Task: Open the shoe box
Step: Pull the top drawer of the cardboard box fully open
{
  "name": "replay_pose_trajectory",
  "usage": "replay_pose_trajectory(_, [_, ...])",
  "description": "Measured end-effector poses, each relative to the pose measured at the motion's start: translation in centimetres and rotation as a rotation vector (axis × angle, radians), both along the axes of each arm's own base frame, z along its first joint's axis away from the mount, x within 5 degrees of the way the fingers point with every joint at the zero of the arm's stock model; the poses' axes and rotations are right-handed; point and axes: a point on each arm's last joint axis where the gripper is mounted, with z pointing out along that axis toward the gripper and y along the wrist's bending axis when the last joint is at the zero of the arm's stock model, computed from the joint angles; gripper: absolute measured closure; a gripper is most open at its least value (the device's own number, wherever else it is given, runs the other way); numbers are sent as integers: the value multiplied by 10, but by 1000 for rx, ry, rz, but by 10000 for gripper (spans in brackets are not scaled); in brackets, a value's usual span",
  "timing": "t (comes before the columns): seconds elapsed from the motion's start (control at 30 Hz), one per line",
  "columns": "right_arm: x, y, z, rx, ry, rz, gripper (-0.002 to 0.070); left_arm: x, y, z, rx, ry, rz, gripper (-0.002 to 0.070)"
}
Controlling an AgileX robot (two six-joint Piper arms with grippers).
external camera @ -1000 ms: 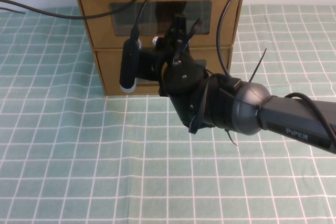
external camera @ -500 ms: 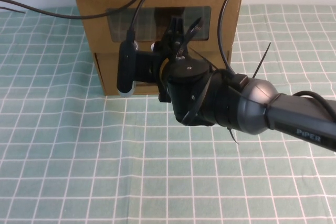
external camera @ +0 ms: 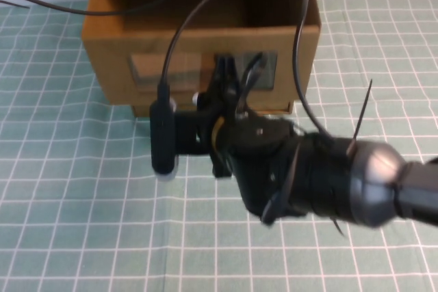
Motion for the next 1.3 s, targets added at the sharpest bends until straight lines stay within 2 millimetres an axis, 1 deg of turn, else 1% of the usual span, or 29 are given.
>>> replay_pose_trajectory(0.17, [-31,2,-9,7,43,9,669,0,0,0,3,-1,2,680])
replay_pose_trajectory(0.3, [-42,1,-14,-3,52,11,668,0,0,0,4,-1,2,680])
replay_pose_trajectory(0.57, [-44,-2,-15,-3,48,4,668,0,0,0,4,-1,2,680])
replay_pose_trajectory(0.9, [-59,5,-16,-4,57,18,668,0,0,0,4,-1,2,680])
replay_pose_trajectory(1.17, [-59,4,-17,-5,62,5,667,0,0,0,4,0,2,680])
replay_pose_trajectory(1.23, [-59,4,-17,-5,62,5,655,0,0,0,4,0,2,680])
replay_pose_trajectory(1.3, [-60,4,-18,-5,72,1,624,0,0,1,3,-2,2,680])
